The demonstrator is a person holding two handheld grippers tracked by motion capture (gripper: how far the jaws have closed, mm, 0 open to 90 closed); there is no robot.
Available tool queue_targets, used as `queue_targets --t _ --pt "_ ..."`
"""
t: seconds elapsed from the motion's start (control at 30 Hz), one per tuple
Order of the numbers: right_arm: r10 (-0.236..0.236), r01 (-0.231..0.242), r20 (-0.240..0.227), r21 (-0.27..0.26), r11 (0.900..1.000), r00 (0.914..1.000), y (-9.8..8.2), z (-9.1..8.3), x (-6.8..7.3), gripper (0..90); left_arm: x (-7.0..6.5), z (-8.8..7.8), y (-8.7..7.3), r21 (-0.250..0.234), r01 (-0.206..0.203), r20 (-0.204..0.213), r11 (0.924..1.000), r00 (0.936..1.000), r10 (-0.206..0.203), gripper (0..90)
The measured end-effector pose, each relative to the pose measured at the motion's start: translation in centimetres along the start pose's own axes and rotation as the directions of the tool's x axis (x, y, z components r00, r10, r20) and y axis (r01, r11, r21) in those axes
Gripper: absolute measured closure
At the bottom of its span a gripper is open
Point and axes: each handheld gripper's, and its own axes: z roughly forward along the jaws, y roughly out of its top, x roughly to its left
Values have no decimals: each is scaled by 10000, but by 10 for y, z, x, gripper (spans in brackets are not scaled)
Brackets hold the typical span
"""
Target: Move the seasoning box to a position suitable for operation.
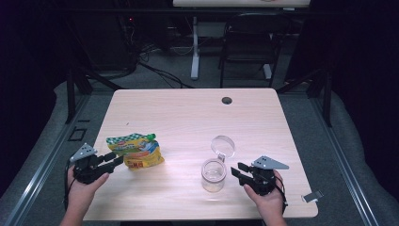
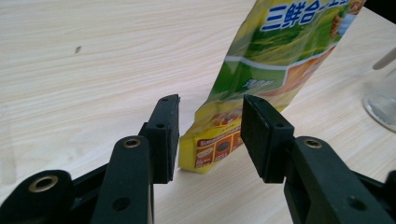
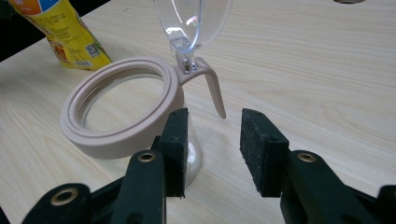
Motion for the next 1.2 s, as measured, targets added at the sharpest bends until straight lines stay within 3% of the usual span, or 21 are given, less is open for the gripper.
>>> queue_targets --t 0.1,0.2,0.57,0.87,1.2 --pt "103 -103 74 -5 9999 9999 -1 -2 -2 625 -1 4 2 59 -156 331 9999 9993 154 577" --pt "163 -163 68 9 9999 9998 -3 -4 -3 625 -1 6 2 176 -450 307 9988 9985 444 581" --pt "363 -365 207 90 9993 9991 -4 -5 -7 624 -10 1 2 135 -507 668 9986 9965 497 672" --pt "301 -303 163 91 9995 9994 -4 -3 -6 623 -24 3 2 251 -587 1312 9980 9898 549 741" --pt "260 -262 178 110 9996 9995 -3 -4 -6 620 -32 6 3 351 -614 1401 9975 9886 559 792"
